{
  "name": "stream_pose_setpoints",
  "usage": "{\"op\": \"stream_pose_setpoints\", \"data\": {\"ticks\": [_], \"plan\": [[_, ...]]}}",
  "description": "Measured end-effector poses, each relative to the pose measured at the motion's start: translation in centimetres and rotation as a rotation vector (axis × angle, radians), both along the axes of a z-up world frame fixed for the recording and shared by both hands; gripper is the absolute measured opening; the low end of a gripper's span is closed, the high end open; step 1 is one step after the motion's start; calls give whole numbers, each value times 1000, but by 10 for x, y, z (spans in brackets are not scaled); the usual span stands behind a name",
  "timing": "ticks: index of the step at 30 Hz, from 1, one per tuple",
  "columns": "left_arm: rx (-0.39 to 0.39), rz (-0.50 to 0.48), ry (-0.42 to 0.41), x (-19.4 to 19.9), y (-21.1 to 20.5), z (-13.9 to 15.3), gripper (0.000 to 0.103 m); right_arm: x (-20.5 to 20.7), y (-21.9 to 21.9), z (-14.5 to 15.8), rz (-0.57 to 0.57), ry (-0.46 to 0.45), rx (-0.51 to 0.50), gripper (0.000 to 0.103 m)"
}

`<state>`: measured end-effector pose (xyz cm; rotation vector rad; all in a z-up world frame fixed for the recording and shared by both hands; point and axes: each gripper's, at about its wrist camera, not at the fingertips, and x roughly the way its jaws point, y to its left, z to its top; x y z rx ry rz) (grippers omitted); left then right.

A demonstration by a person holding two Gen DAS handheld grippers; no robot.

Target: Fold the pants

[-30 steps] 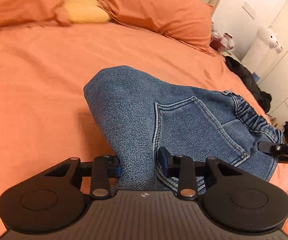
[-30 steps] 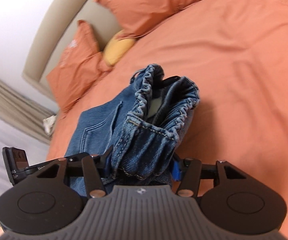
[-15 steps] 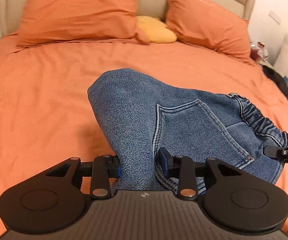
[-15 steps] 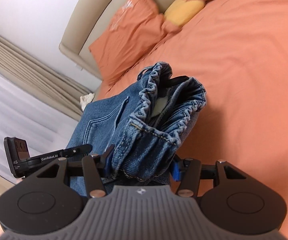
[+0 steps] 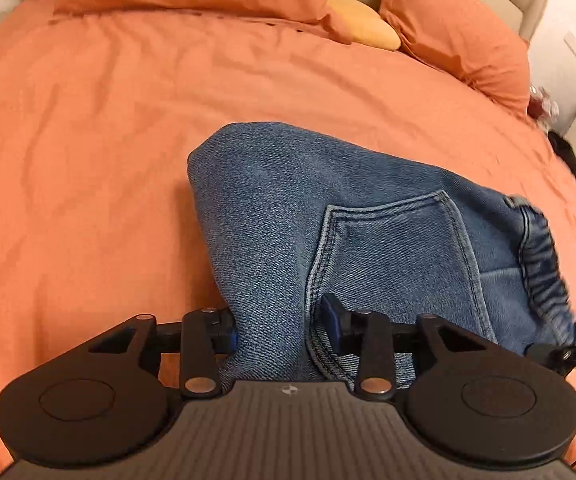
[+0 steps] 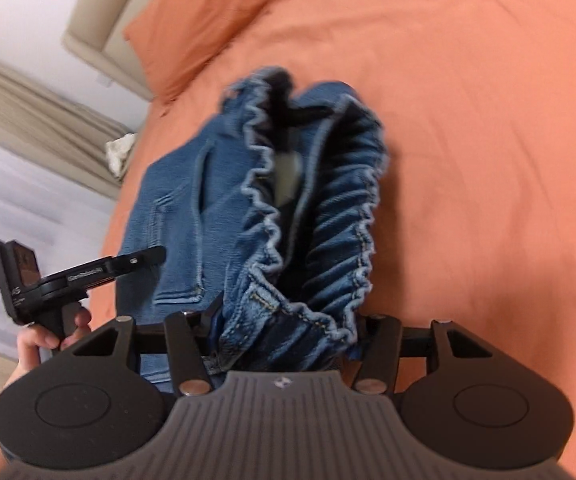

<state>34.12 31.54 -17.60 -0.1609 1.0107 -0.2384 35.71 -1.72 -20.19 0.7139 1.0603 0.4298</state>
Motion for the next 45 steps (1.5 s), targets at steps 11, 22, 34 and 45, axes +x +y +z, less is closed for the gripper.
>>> {"op": "stream_pose_setpoints", "data": {"ticks": [11,22,34,45], "plan": [[168,57,-5,-5,-8,23,67,-8,6,33,45,-54,-242,73],[436,54,-224,-92,-16,199,69,-71,13,181,175,-432,-491,75],[610,125,-356,-231,-66,288,80,-210,33,267,203,-743,-550,88],[431,199,-484,-322,-134,223,91,-310,17,236,30,-841,-556,98]]}}
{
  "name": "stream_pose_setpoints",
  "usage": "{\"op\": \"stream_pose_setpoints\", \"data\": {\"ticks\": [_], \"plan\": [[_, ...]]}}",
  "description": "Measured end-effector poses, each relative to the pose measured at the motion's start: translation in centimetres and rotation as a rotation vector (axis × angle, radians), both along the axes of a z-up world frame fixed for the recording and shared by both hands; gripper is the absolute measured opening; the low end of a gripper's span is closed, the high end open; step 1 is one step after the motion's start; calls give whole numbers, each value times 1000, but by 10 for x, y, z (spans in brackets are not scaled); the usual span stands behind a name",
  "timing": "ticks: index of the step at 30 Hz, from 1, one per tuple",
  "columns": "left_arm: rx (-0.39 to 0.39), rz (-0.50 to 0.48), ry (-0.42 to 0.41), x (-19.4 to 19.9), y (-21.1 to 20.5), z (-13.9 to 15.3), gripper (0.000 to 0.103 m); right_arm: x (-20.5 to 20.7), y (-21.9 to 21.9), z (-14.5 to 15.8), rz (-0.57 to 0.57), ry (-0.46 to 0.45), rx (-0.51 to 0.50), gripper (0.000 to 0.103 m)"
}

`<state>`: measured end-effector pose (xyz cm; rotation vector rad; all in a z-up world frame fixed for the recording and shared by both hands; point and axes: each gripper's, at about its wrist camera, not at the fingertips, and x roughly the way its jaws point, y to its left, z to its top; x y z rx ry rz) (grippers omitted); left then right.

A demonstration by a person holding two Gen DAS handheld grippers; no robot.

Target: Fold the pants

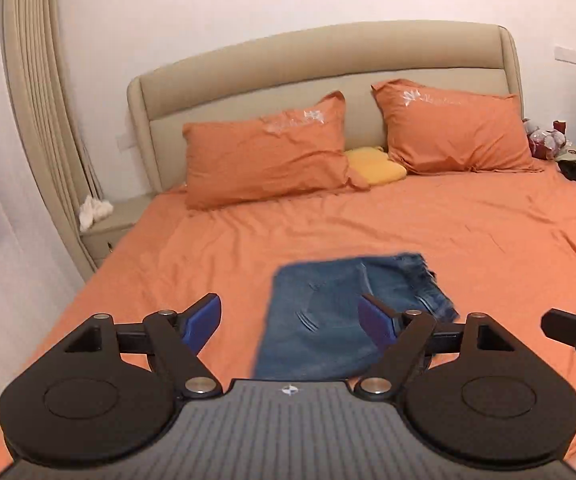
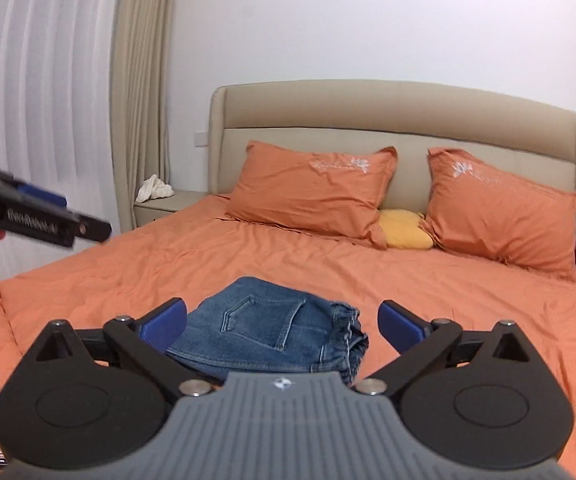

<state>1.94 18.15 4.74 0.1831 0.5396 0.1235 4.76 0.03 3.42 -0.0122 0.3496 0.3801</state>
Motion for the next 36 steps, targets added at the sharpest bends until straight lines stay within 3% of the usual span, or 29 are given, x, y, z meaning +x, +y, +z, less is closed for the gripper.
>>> {"op": "stream_pose_setpoints", "data": {"ticks": [4,7,14,19,26,36], "plan": [[-62,11,11,-9,-10,-30,91,-12,-4,-26,-69,21,6,98],[-83,28,69,-7,-17,-53,91,-18,-1,-44,-116,12,-46,98],[-65,33,107,-7,-28,-86,91,-11,1,-70,-106,66,-29,98],[-97,54,139,-7,-25,-102,91,-7,8,-81,-97,82,-84,98],[-131,60,135,-8,-20,-103,91,-1,6,-85,-101,139,-41,98],[-127,61,114,-13,-23,-96,92,-9,4,-72,-103,101,-30,98]]}}
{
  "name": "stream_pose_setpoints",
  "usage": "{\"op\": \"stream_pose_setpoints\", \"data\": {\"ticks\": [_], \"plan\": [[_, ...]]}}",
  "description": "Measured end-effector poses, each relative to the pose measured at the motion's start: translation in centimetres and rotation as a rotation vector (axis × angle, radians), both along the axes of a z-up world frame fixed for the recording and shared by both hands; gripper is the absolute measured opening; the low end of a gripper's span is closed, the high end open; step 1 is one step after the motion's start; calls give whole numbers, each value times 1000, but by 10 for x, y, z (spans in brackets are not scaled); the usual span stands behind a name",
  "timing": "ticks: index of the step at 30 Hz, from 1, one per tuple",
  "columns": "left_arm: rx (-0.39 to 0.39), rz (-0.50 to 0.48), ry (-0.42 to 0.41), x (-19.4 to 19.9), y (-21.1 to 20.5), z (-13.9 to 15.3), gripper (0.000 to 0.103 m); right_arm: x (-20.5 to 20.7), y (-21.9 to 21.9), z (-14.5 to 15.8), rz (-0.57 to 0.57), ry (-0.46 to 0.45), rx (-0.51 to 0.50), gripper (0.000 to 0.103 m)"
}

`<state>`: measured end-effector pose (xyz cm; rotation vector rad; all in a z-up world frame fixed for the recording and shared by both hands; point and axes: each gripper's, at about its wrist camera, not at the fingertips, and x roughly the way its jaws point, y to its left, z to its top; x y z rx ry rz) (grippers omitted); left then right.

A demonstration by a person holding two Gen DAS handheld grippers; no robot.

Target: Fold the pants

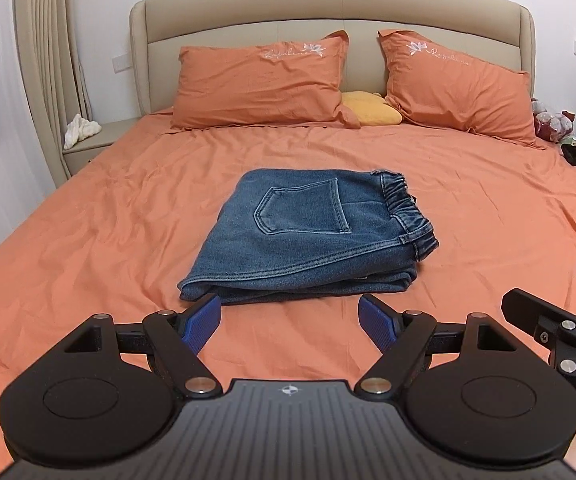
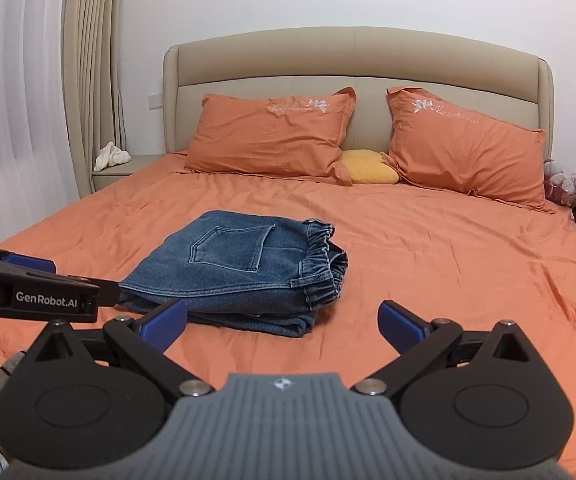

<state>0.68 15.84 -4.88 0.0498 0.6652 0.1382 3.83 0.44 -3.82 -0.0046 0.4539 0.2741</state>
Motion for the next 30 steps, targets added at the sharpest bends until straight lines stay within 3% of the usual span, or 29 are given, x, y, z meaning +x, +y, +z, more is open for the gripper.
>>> {"op": "stream_pose_setpoints", "data": {"ticks": [30], "plan": [[6,-16,-10,-5,-7,8,91,-13,-4,4,11,-38,-12,98]]}}
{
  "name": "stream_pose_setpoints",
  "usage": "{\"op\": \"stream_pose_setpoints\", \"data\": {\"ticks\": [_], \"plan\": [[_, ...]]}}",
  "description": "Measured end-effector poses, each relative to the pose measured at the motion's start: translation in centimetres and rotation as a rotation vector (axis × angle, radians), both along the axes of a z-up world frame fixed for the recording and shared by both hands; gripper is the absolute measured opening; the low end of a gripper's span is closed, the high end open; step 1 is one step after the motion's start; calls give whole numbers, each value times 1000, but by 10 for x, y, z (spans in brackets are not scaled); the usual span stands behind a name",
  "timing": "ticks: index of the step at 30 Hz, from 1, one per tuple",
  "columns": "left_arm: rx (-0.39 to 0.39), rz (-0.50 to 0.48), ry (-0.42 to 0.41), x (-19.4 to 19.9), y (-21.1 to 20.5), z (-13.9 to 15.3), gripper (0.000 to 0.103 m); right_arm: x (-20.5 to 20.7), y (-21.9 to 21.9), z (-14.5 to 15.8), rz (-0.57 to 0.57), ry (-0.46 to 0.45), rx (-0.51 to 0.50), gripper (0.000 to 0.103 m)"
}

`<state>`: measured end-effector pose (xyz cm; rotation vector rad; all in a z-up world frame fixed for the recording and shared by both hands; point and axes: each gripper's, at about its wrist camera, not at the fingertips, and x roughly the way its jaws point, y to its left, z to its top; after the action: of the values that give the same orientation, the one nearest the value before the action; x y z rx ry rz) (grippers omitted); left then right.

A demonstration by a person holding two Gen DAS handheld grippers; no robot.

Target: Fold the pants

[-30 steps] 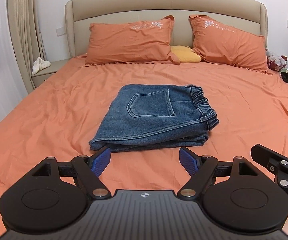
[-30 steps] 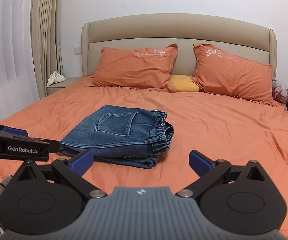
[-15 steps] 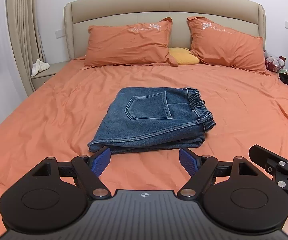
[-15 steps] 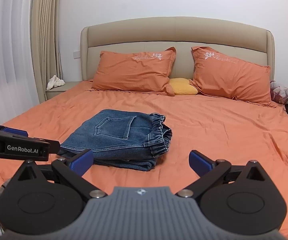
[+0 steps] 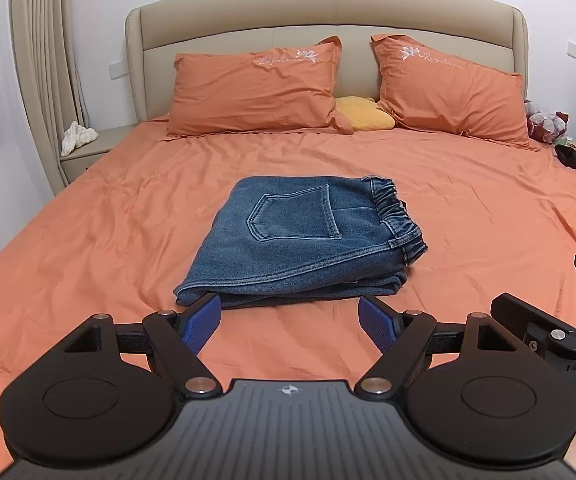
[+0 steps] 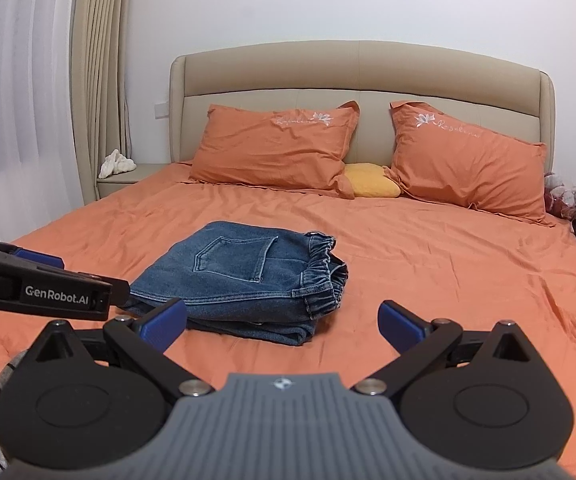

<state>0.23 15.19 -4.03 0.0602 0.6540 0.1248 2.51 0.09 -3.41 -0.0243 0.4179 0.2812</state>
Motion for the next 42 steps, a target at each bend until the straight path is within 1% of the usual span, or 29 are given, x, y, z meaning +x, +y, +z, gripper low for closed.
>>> {"op": "stream_pose_setpoints", "data": {"ticks": [20,28,42], "plan": [[6,-4,-2,-1,0,3,92,-3,-2,2,-6,5,11,98],[14,-14,-7,-2,-4,9,92,-4,-4,4,-7,12,19,98],[14,-13,-4,-2,-3,9,92,-6,-7,5,-13,6,31,98]]}}
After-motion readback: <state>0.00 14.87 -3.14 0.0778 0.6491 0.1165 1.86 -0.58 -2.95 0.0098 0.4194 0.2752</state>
